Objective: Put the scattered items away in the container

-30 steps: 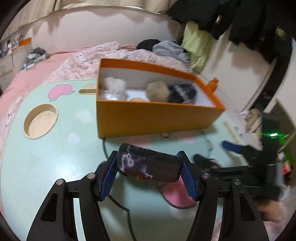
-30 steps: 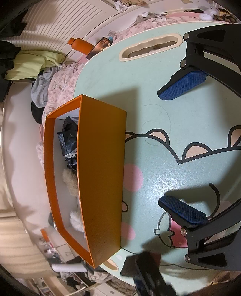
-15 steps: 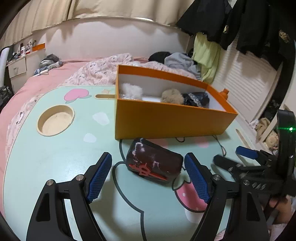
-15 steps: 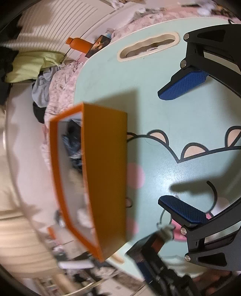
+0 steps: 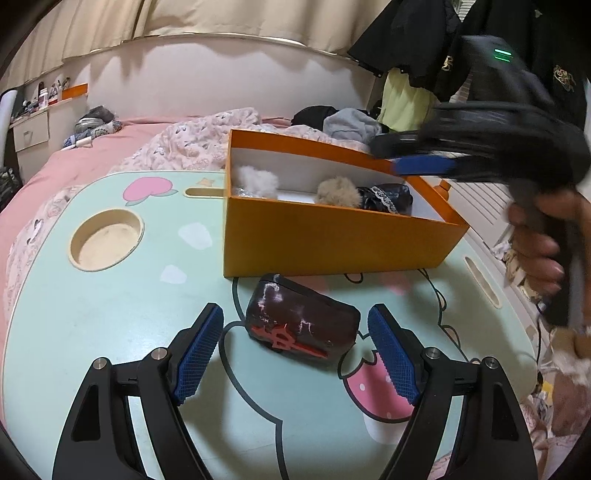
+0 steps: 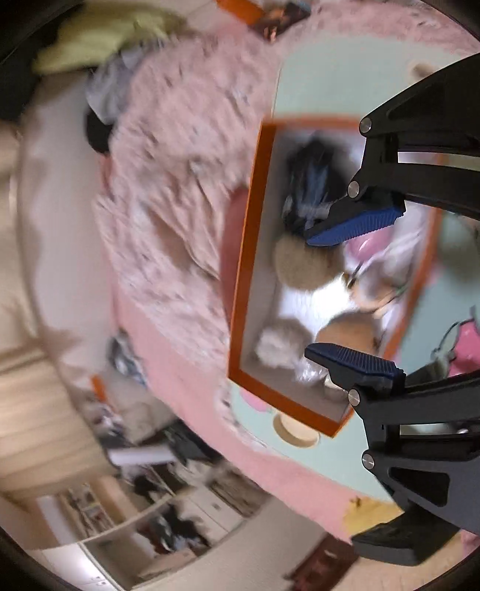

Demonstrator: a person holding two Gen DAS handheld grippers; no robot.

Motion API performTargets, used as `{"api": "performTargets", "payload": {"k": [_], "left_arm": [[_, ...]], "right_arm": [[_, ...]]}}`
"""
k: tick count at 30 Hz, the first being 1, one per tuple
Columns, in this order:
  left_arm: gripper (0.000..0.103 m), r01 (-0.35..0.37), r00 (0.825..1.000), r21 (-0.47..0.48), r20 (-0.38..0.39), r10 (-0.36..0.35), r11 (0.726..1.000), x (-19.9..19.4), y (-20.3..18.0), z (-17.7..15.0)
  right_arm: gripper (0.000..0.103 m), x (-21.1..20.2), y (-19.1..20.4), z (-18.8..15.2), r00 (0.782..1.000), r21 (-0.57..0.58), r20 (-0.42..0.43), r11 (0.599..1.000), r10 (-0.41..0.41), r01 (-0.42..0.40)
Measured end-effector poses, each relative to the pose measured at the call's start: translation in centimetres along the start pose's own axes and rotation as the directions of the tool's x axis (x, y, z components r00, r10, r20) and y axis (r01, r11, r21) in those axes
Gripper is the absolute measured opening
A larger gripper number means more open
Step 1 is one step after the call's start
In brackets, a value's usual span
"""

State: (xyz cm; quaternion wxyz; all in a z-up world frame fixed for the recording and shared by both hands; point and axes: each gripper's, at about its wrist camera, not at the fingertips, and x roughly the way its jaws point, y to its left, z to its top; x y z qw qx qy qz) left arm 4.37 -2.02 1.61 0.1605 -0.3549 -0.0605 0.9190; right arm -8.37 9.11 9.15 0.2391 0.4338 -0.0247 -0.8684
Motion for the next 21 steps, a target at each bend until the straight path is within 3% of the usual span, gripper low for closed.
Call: {"api": "performTargets", "payload": {"k": [4,9,11,13,15,17,19,21], "left_arm": [[0.081,0.001,1.000,-0.002,-0.002,-0.001,1.000,0.1,0.0,-0.1],[0.081,0.003,1.000,-0.008,-0.001,-0.003,1.000,0.1,-0.2,-0.2],[0.081,0.001,1.000,-0.010,0.002,-0.001,1.000,0.0,-0.2,-0.1],[0.081,0.003,1.000,-0.014,-0.002,-0.003,1.000,0.0,-0.2,-0.1],[0.081,0.004,1.000,-0.023,-0.003,-0.004,1.000,0.0,-0.1,-0.1],[0.081,0.005,1.000,-0.031,0.001,-0.005,1.000,-0.1,0.0,-0.1],[0.081,0.009,1.000,-0.038,0.001,-0.009,0.999,-0.1,0.0,-0.1],[0.081,0.008,1.000,-0.041,0.001,-0.008,0.999,-0.1,-0.1,-0.1]], "right_arm": [[0.049,4.6,-0.2,1.9,0.990,-0.010,-0.112,0.996,-0.087,0.086],[0.048,8.5,-1.2,1.1,0.963,-0.022,-0.254,0.996,-0.085,0.082],[0.031,8.4,-1.4,1.2,0.963,-0.032,-0.252,0.995,-0.095,0.090],[0.030,7.4,-2.1,1.4,0.973,0.019,-0.228,0.999,-0.034,0.039],[0.030,4.9,-2.2,1.2,0.990,0.050,-0.133,0.998,0.048,-0.042],[0.030,1.9,-1.7,0.9,0.997,0.041,-0.028,0.996,0.075,-0.074],[0.030,-2.4,-0.8,-0.5,0.989,0.015,0.079,0.992,0.126,-0.127],[0.030,-5.4,0.1,-2.7,0.978,-0.015,0.132,0.987,0.162,-0.161]]}}
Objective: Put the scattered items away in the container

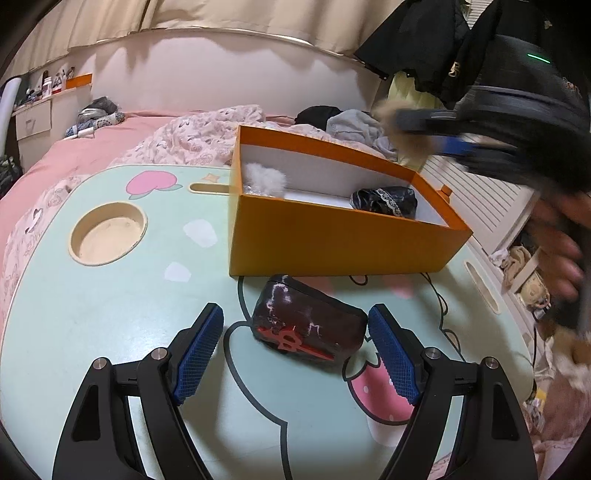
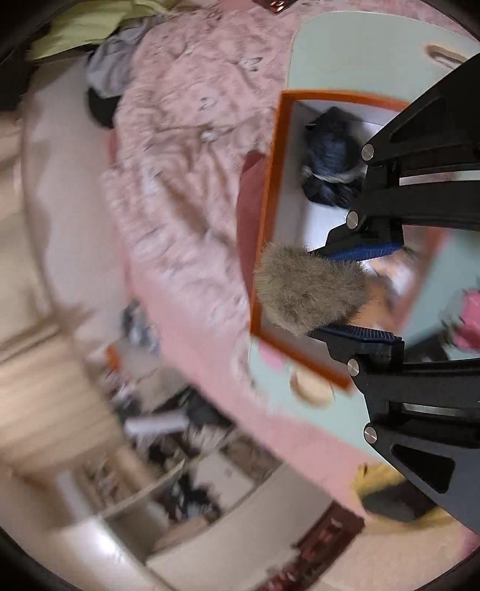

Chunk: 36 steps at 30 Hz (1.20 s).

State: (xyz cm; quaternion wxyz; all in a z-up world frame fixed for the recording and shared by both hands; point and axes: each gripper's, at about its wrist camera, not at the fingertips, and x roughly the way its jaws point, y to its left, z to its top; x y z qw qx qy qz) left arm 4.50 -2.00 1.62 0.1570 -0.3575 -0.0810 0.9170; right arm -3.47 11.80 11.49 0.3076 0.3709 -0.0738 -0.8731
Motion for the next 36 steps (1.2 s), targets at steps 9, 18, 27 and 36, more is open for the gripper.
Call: {"api": "performTargets", "payload": {"k": [9,18,27,36], "left_arm": [[0.081,-0.004,1.000,-0.013,-0.010,0.003,1.000,0.3,0.1,0.1],[0.081,0.046,0.999,-0.050,0.025,-0.045,0.998,-0.5,1.0,0.6],[0.081,-0.041,0.994,0.223,0.106,0.017,0.974,-2.3,-6.3,10.4],[0.080,0.038,0.950,0.474,-0.290,0.115,0.880,12.4,-15.8,14.2]], "right_arm": [[0.030,-1.1,2.3,-10.0,0.994,0.012,-0.088,0.998,-0.057,0.058],[0.076,-0.5,1.1,-13.1,0.967,0.051,0.055,0.968,-0.249,0.246],[0.088,-1.5,1.5,-14.0,0.964,0.059,0.133,0.972,-0.231,0.225],[0.088,-2.2,0.9,-14.7,0.975,0.078,0.145,0.984,-0.168,0.158]]}}
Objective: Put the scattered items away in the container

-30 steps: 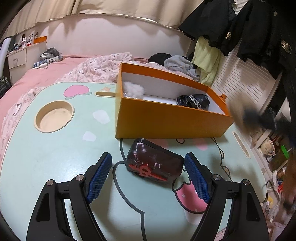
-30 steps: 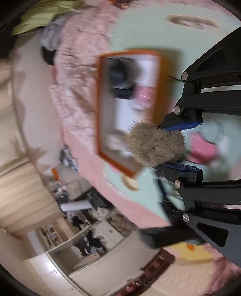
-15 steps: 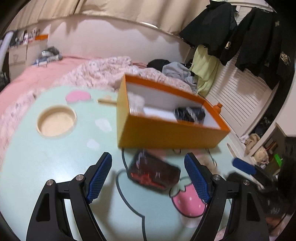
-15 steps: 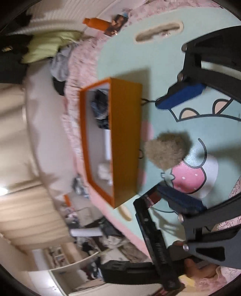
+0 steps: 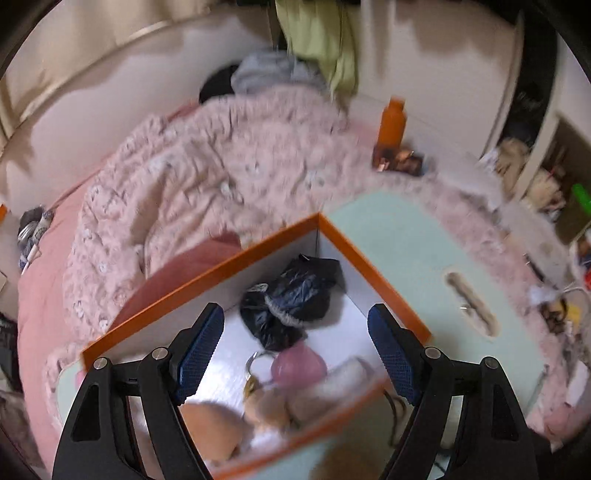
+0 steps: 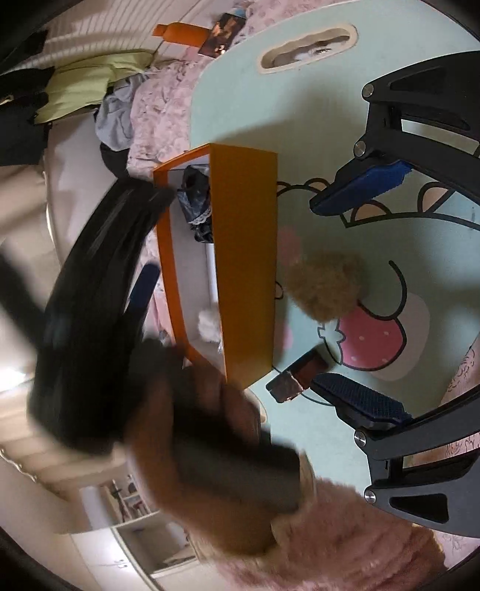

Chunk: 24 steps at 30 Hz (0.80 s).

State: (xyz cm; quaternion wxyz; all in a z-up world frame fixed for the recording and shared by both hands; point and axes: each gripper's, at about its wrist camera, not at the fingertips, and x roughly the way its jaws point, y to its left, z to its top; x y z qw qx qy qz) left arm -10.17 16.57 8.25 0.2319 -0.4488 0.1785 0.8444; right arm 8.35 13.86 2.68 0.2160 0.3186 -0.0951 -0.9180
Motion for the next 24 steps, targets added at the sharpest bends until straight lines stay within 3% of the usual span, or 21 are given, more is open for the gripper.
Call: {"api": "performTargets", "payload": {"k": [4,5,6,10,15,20,22,24], "left_arm": [[0.080,-0.008,0.993,-0.038,-0.115,0.004,0.999,4.6,0.6,0.6],[0.071,0.014,0.989,-0.046,-0.146,-0.020,0.999,5.6,0.9,0.4],[0.050,0.021,0.983,-0.051,-0.183,-0.030,0.998,6.3,1.1,0.3],[0.043,0.062,0.984,-0.068,-0.161,-0.072,0.996,5.0,1.8,-0.3],[0.042,0.140,0.990,-0.149,0.039,-0.136,0.979,-1.5,4.8,-1.4],[0.042,0.234,0.956,-0.192,0.226,-0.189,0.953,-10.3,7.0,-6.4],[0.043,0.216,0.950,-0.183,0.266,-0.164,0.959,-11.9,6.9,-9.2],[0.043,0.177,0.957,-0.197,0.264,-0.121,0.964,-11.9,6.9,-12.2]], "right_arm": [[0.088,-0.1,-0.6,-0.2,1.000,0.028,-0.001,1.000,0.011,-0.011],[0.088,-0.1,-0.7,-0.2,1.000,0.033,-0.002,0.999,0.013,-0.013],[0.088,-0.1,-0.8,-0.2,1.000,0.036,-0.003,0.999,0.016,-0.016],[0.088,-0.1,-0.8,-0.2,1.000,0.045,-0.009,0.999,0.024,-0.024],[0.088,0.0,-1.0,-0.2,0.999,0.061,-0.017,0.998,0.029,-0.028],[0.088,-0.1,-0.9,-0.3,0.999,0.065,-0.022,0.997,0.031,-0.029],[0.088,0.0,-1.0,-0.3,0.999,0.069,-0.027,0.997,0.032,-0.030],[0.088,0.0,-1.1,-0.2,0.999,0.079,-0.030,0.996,0.033,-0.030]]}}
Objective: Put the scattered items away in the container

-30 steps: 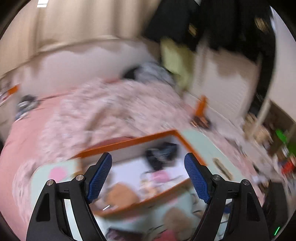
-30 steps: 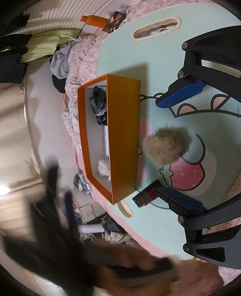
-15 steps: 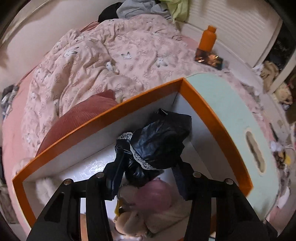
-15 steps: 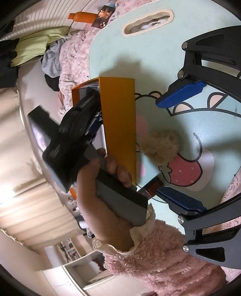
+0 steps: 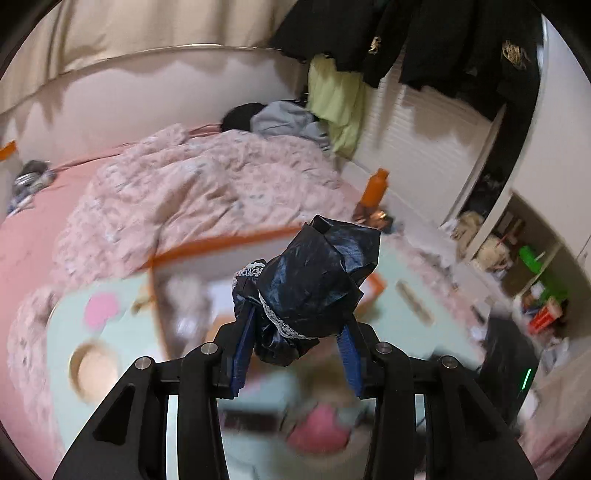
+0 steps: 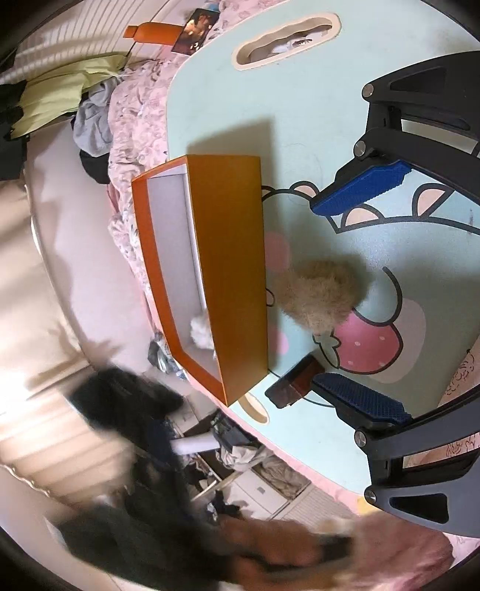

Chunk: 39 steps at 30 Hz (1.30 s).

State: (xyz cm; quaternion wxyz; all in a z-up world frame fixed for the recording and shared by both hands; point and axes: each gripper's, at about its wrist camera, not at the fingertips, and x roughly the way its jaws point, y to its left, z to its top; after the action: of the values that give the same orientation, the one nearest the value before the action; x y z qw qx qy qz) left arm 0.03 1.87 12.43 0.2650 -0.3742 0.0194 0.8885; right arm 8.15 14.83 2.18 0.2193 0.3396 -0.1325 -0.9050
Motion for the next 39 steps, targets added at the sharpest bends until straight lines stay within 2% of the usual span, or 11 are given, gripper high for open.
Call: {"api": "performTargets", "payload": {"k": [3,10,12,14,17,20,22,25,27,34,39], "left_arm": [[0.043,-0.059,0.998,-0.053,-0.008,0.058,0.997,0.4,0.8,-4.6],[0.043,-0.019,1.000,-0.036,0.017,0.020,0.999,0.3,-0.1,-9.7],[0.043,-0.011,1.000,-0.041,0.009,0.012,0.999,0.6,0.1,-9.9],[0.043,0.009,1.000,-0.041,-0.003,-0.009,0.999,1.1,-0.1,-10.2],[0.043,0.005,1.000,-0.020,-0.014,-0.006,1.000,1.9,-0.8,-10.6],[0.043,-0.022,0.999,-0.008,-0.036,0.022,1.000,2.8,-1.1,-10.8],[0.045,-0.027,0.998,-0.010,-0.050,0.026,1.000,3.3,-1.2,-11.2],[0.057,-0.030,0.998,-0.015,-0.057,0.029,0.999,3.5,-1.2,-11.5],[0.070,-0.029,0.998,-0.028,-0.055,0.028,0.999,3.6,-1.0,-11.8],[0.072,-0.020,0.999,-0.053,-0.026,0.019,0.998,2.8,-0.8,-12.2],[0.072,-0.003,1.000,-0.075,-0.020,0.002,0.997,3.0,-0.4,-12.1]], "right_arm": [[0.088,0.1,-0.4,0.3,1.000,0.014,-0.009,1.000,0.001,-0.001],[0.088,-2.4,-0.4,5.2,0.999,-0.015,0.049,1.000,0.010,-0.009],[0.086,-2.1,0.2,8.2,1.000,-0.056,0.013,0.998,0.002,-0.002],[0.073,-0.1,0.9,11.3,0.995,-0.116,-0.098,0.993,-0.015,0.004],[0.058,4.5,1.0,14.4,0.951,-0.208,-0.295,0.978,-0.090,0.028],[0.047,9.0,-0.1,14.9,0.872,-0.233,-0.465,0.971,-0.153,0.046],[0.043,11.3,-1.1,14.6,0.813,-0.243,-0.548,0.967,-0.199,0.073],[0.044,12.9,-2.1,14.3,0.757,-0.245,-0.612,0.965,-0.227,0.092],[0.044,13.6,-2.2,14.3,0.744,-0.273,-0.615,0.956,-0.260,0.108],[0.058,15.7,-1.4,14.1,0.693,-0.402,-0.626,0.910,-0.358,0.107],[0.045,17.2,-1.6,14.3,0.640,-0.348,-0.710,0.937,-0.293,0.043]]}}
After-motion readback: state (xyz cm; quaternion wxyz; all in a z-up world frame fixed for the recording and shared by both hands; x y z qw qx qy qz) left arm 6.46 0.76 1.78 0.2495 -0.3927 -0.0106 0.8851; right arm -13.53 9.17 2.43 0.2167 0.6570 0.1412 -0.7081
